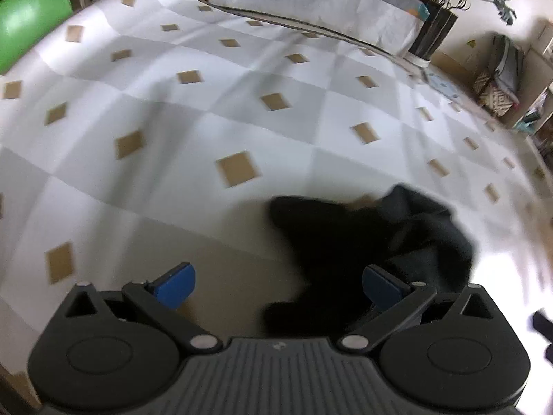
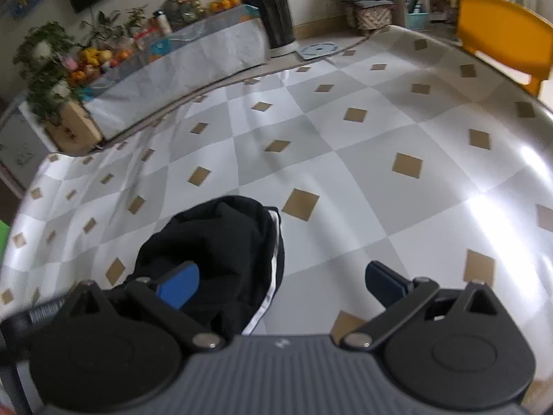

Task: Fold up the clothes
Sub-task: 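Close the right tool on the edge of the black garment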

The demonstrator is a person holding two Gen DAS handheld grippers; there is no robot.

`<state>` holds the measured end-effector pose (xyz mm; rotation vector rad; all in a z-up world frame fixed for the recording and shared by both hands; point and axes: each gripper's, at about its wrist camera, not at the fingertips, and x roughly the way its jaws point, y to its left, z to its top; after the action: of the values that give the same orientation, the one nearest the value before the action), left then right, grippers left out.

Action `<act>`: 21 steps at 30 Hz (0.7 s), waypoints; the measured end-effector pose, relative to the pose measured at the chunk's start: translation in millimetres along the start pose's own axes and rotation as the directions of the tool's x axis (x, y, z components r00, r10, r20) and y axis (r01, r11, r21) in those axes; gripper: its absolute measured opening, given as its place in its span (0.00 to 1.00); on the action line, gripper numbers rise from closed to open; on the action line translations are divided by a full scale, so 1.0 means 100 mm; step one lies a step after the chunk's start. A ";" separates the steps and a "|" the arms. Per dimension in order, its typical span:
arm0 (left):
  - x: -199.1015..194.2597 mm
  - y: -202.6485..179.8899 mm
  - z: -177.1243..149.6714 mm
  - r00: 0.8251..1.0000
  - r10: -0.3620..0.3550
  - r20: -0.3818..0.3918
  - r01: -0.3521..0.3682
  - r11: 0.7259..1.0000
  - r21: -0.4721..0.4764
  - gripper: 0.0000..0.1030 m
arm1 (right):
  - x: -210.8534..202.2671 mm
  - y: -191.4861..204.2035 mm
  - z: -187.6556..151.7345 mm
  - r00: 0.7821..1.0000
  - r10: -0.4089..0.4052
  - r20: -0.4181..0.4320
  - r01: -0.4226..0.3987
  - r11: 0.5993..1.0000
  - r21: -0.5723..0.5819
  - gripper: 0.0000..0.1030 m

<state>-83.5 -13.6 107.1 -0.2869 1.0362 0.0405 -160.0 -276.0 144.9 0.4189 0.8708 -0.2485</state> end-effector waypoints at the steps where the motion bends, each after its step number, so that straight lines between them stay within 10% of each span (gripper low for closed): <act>1: -0.03 -0.09 0.04 1.000 -0.012 0.011 0.012 1.000 0.005 1.00 | 0.03 -0.07 0.03 1.000 0.011 0.001 -0.010 1.000 -0.013 1.00; 11: -0.13 -0.46 0.05 0.996 0.077 0.038 -0.083 0.975 0.205 1.00 | 0.15 -0.69 0.16 0.988 0.121 -0.093 -0.111 0.989 0.102 0.99; 21: -0.28 0.02 -0.11 0.996 0.047 0.077 -0.065 0.967 0.247 1.00 | 0.43 -0.07 0.07 0.958 0.261 -0.120 -0.259 0.965 0.033 0.98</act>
<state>-106.9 -11.8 125.4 -0.0268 0.9674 -0.0292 -131.5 -286.6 113.7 0.5644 0.9241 0.0129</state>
